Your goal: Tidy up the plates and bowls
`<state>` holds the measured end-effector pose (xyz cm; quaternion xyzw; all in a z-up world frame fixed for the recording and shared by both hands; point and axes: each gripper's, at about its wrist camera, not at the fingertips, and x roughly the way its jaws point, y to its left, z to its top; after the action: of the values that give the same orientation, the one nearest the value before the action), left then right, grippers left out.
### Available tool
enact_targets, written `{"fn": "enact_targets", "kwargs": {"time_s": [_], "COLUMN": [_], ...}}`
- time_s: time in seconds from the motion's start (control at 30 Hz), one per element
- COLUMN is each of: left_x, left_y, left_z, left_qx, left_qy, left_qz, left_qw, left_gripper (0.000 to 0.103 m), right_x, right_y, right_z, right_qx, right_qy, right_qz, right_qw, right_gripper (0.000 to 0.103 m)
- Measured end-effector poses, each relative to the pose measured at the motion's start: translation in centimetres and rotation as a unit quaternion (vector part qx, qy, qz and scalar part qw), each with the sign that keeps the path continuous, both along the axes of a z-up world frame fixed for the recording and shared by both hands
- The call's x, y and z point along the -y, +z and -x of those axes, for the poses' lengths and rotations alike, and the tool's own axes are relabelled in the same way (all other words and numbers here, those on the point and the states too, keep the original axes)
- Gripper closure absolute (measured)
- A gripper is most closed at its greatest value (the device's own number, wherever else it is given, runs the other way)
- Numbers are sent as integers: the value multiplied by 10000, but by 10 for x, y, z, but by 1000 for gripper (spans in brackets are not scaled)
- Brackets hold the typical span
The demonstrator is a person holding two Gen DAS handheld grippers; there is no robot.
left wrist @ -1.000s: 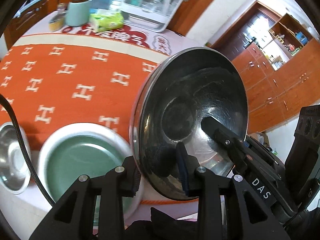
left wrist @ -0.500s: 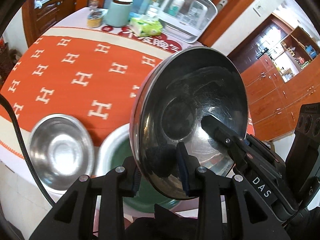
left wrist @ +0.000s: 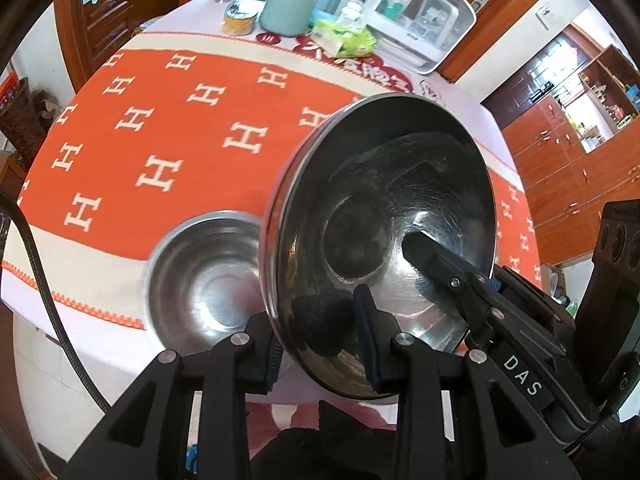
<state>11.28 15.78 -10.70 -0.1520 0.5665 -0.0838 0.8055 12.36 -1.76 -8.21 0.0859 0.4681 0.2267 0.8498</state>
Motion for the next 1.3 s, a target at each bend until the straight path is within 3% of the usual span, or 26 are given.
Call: {"fn": "enact_targets", "kwargs": {"time_s": [0.47,1.03,1.3], "left_x": [-60,-56,-50], "left_y": [-53,-81,-86], "left_z": [-3,-11,-13], "left_qx": [-820,-1277,-1337], "left_qy": [-164,-347,-217], "left_qz": [-90,-163,-375], "left_qw": [9965,9911,9901], "left_gripper": [72,72,70], "right_x": [-61,-68,-61], "right_y": [-47,-67,-69], "right_z": [2,2,2], "right_qx": [-898,-1363,-1396], "right_qy": [154,156,122], "right_qz": [343,654,588], "right_qw": [9953,9884,9884], "right_gripper": [85,83,71]}}
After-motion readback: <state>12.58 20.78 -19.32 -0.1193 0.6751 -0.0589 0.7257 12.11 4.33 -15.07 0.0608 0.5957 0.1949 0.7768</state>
